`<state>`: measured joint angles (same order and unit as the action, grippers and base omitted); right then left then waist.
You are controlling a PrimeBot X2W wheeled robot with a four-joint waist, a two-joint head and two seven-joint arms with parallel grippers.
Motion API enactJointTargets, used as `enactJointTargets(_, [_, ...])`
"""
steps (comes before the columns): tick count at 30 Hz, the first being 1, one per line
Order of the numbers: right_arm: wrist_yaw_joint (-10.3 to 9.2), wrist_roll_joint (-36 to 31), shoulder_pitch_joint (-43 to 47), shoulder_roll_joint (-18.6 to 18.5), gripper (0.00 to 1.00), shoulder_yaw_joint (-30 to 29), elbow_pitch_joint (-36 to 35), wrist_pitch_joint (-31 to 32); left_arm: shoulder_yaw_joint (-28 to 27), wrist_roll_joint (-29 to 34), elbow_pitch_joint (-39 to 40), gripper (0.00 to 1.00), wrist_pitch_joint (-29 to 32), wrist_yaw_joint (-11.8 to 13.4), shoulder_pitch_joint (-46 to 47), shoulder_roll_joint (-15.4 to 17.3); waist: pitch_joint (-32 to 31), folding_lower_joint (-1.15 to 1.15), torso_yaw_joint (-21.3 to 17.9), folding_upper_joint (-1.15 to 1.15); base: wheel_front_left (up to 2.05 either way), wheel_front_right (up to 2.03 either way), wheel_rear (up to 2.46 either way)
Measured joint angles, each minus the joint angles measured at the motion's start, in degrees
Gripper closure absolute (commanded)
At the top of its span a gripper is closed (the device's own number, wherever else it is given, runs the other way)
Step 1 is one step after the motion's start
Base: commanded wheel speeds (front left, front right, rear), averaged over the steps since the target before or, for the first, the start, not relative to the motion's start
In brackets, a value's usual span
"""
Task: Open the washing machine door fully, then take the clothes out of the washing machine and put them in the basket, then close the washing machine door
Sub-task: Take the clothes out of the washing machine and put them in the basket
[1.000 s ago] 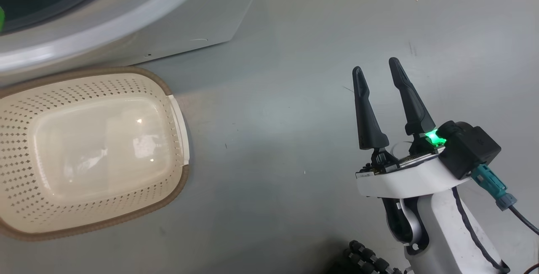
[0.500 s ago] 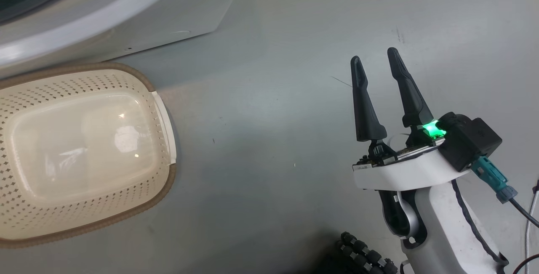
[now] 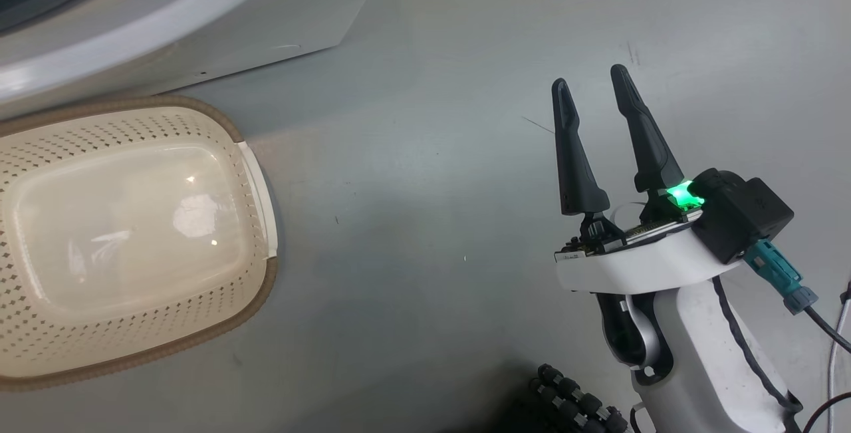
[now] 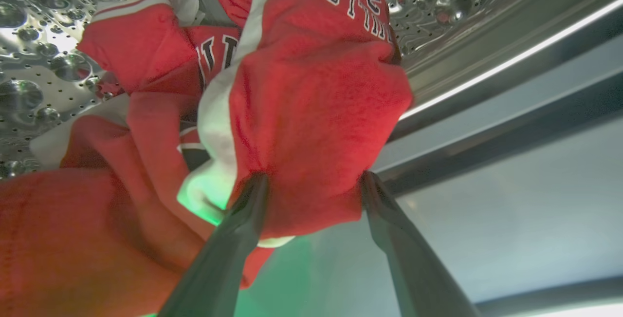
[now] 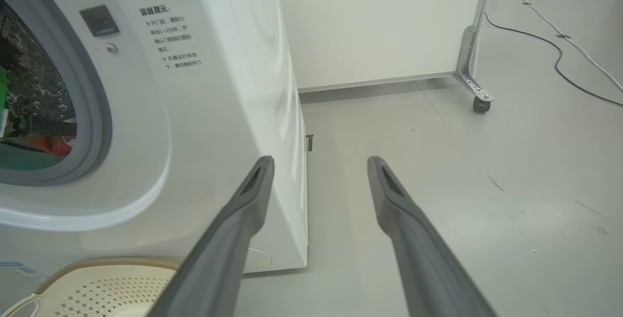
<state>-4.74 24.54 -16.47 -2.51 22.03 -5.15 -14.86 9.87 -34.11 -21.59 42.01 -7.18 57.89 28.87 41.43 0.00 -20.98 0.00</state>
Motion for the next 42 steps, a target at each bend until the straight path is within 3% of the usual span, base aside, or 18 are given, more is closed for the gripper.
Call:
enactJointTargets(2, [-0.02,0.08,-0.29,0.00,0.00,0.04,0.00,0.00,0.12,0.00,-0.41,0.02,0.71,0.00,0.38,0.10,0.07,0.00,-0.02,0.00,0.00,0.00,0.00])
enactJointTargets(3, [-0.02,0.09,-0.52,0.00,0.00,0.08,0.00,0.00,0.13,0.00,-0.51,0.34,0.85,0.00,0.62,0.10,0.10,0.00,-0.05,0.00,0.00,0.00,0.00])
enactJointTargets(4, [-0.03,0.10,-0.73,0.00,0.00,0.08,0.00,0.00,0.14,0.00,-0.53,0.60,0.86,0.00,0.86,0.10,0.14,0.00,-0.07,0.00,0.00,0.00,0.00])
enactJointTargets(5, [-0.03,0.12,-0.81,0.00,0.00,0.09,0.00,0.00,0.15,0.00,-0.56,1.00,0.87,0.00,1.08,0.10,0.17,0.00,-0.10,0.00,0.00,0.00,0.00])
enactJointTargets(22, [-0.45,-0.20,-1.31,0.00,0.00,-0.25,0.08,0.00,-0.55,0.41,-0.88,1.00,-2.52,0.00,2.88,-0.13,0.45,0.00,0.18,0.00,0.00,0.00,0.00])
enactJointTargets(42, [0.09,-5.61,-1.75,-0.09,0.00,-1.72,2.87,0.00,-0.55,2.19,4.21,1.00,-21.74,0.00,-2.55,-5.45,-2.83,0.00,5.26,0.00,0.00,0.00,0.00])
